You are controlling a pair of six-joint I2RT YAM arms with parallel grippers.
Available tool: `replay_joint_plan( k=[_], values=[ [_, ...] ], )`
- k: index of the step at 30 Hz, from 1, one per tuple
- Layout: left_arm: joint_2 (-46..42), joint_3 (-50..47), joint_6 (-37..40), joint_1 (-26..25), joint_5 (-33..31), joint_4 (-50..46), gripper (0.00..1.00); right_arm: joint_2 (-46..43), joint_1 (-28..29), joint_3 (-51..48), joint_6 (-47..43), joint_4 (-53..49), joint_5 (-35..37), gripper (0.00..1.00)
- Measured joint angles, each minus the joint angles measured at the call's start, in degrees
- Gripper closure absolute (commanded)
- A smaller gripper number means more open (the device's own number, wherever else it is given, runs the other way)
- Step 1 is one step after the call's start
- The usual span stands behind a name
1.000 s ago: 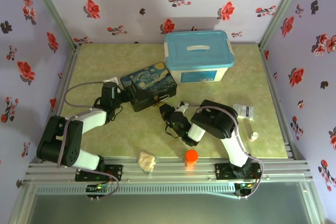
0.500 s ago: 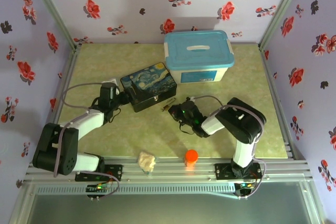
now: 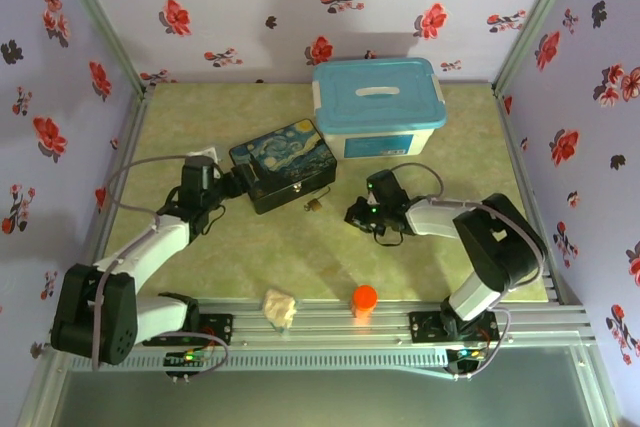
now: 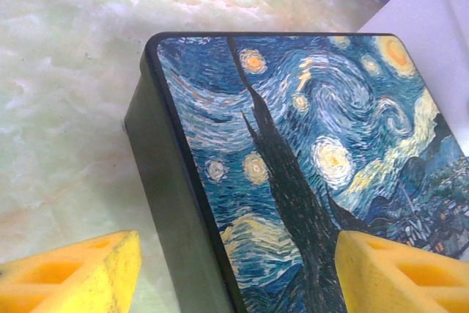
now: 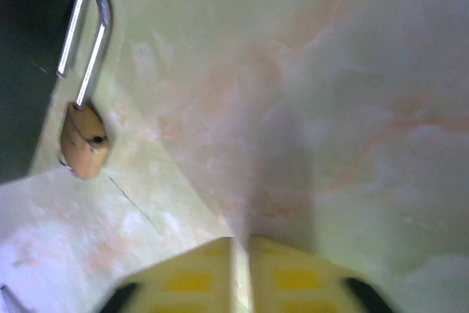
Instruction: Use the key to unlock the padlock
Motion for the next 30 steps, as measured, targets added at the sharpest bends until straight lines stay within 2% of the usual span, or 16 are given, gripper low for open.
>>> replay_joint_plan(
  k=[1,2,7,14,20,30],
  values=[
    [0.00,0.00,0.00,0.00,0.20,-0.24,0.29,-0.09,1.27,2.16,-1.09,-2.56,1.64,0.48],
    [0.00,0.00,0.00,0.00,0.39,-0.55,0.29,-0.02,2.75,4.48,-2.12,-4.72,3.63,0.45],
    [-0.28,-0.15,0.00,0.00,2.32,-1.49,0.29,3.48,9.05,15.58,-4.28,-10.51,12.20,0.43],
    [-3.34,-2.43,0.00,0.00,3.39,-2.89,0.29,16.06,15.82,32.04,-6.12,-20.48,24.41,0.42],
    [-4.92,-4.02,-0.02,0.04,3.58,-3.08,0.29,18.56,18.03,33.09,-6.23,-25.09,30.62,0.40],
    [-5.22,-5.68,-0.02,0.59,3.74,-3.08,0.29,22.05,18.99,35.52,-6.21,-24.50,36.37,0.41]
  ],
)
